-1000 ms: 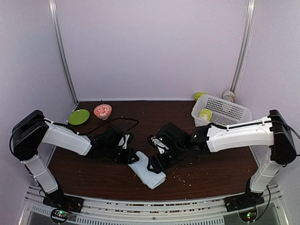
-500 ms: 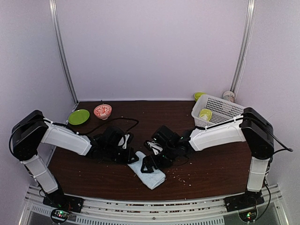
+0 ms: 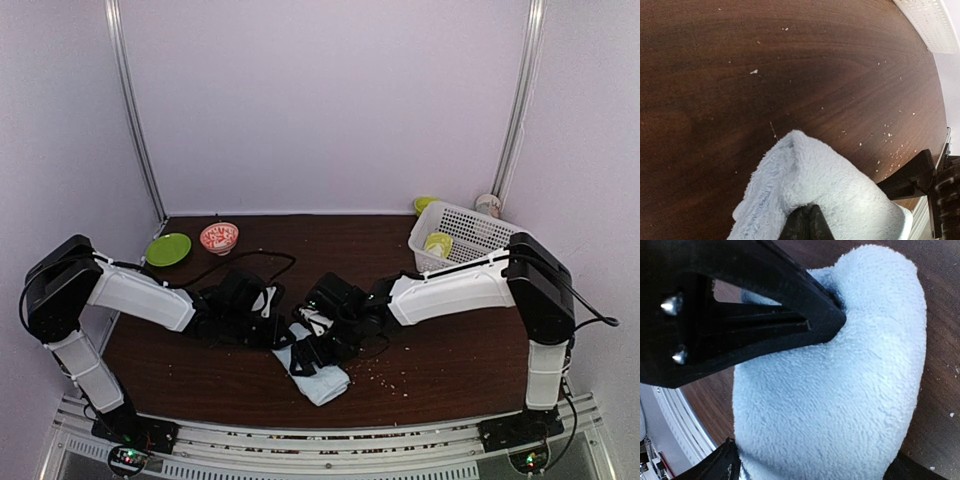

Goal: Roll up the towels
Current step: Pick up the towel from the center of the board.

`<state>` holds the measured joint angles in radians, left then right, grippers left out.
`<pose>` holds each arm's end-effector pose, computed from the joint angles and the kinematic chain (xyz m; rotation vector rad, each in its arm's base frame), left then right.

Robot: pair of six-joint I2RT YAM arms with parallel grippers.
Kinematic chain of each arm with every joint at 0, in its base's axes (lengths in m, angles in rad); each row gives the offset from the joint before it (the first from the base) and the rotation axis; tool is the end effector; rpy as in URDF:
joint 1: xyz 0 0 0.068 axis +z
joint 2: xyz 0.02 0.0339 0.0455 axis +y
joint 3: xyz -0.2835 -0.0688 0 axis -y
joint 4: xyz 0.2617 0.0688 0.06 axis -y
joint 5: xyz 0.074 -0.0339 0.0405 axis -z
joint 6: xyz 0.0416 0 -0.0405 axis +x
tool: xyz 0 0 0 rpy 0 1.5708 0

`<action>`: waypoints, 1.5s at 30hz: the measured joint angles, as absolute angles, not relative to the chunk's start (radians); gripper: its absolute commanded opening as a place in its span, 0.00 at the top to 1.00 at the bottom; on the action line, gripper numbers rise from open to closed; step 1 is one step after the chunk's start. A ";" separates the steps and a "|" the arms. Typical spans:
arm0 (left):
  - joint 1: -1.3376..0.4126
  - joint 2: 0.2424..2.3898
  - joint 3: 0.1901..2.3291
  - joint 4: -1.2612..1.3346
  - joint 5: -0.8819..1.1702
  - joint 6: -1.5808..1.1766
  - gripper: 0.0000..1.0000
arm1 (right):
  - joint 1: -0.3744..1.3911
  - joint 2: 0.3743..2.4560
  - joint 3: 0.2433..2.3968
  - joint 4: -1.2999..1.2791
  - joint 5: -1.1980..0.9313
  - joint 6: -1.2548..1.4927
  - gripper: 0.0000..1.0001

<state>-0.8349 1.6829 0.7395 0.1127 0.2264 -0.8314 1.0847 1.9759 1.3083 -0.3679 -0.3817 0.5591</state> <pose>0.2154 -0.2517 0.1340 0.1211 2.6409 -0.9601 0.1880 0.3891 0.1623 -0.9006 2.7570 0.9627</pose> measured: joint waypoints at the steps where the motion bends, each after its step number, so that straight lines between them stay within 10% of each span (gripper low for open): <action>1: -0.835 1.683 0.739 0.113 0.226 -0.831 0.96 | 1.089 1.986 1.321 -0.385 -0.366 0.556 0.10; 13: -0.839 1.681 0.740 0.115 0.220 -0.832 0.96 | 1.159 2.071 1.464 -0.555 -0.160 0.566 0.15; 21: -0.840 1.667 0.733 0.108 0.215 -0.833 0.92 | 1.184 2.112 1.514 -0.598 -0.073 0.583 0.40; 39: -0.841 1.406 0.692 -0.184 0.150 -0.836 0.40 | 1.207 2.150 1.550 -0.586 -0.054 0.595 1.00; 45: -0.841 1.265 0.721 -0.347 0.059 -0.833 0.28 | 1.207 2.114 1.491 -0.520 -0.054 0.599 1.00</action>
